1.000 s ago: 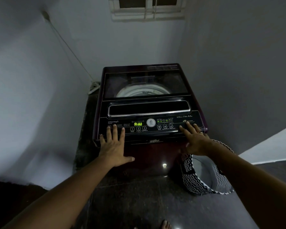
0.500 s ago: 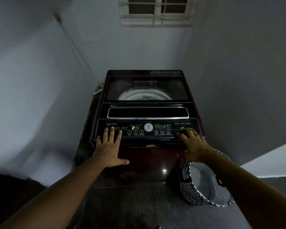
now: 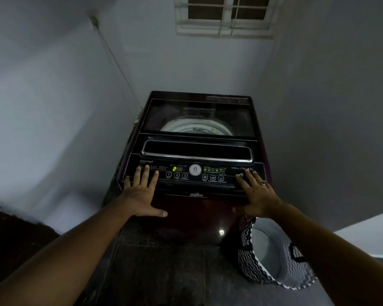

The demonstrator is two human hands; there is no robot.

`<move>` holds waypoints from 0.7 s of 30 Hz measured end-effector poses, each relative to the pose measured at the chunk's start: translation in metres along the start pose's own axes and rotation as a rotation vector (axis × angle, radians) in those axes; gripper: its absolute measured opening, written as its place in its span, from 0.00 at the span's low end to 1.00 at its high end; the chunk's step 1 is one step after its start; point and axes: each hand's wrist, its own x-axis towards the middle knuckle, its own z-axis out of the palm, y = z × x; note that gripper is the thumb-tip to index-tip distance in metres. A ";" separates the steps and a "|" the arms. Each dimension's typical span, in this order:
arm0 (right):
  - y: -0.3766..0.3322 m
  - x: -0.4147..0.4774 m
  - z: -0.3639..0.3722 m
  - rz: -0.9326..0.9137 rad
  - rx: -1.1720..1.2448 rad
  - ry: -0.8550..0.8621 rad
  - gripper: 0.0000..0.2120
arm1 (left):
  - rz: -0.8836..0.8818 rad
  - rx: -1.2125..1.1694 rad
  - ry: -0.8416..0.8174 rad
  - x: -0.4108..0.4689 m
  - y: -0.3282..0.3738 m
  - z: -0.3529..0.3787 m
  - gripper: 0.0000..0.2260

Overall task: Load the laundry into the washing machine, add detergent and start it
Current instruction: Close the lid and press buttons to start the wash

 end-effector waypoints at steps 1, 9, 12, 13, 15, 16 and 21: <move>0.000 0.000 0.000 -0.001 0.005 -0.008 0.58 | -0.002 -0.002 0.002 0.000 0.000 0.000 0.67; 0.003 0.003 0.006 -0.003 0.014 -0.002 0.58 | 0.007 -0.029 -0.024 -0.001 0.001 -0.001 0.66; 0.002 0.002 0.004 -0.002 0.030 0.003 0.58 | 0.009 -0.038 -0.034 -0.002 0.001 -0.002 0.66; 0.002 0.002 0.004 -0.001 0.034 0.003 0.58 | 0.010 -0.039 -0.040 -0.002 0.000 -0.003 0.66; 0.002 0.001 0.004 0.001 0.038 -0.002 0.59 | 0.012 -0.045 -0.055 -0.002 0.000 -0.004 0.66; 0.002 0.001 0.003 0.003 0.042 -0.005 0.59 | 0.012 -0.050 -0.061 -0.002 0.000 -0.005 0.66; 0.000 0.000 0.001 0.009 0.042 0.000 0.59 | 0.010 -0.069 -0.086 -0.002 0.001 -0.005 0.66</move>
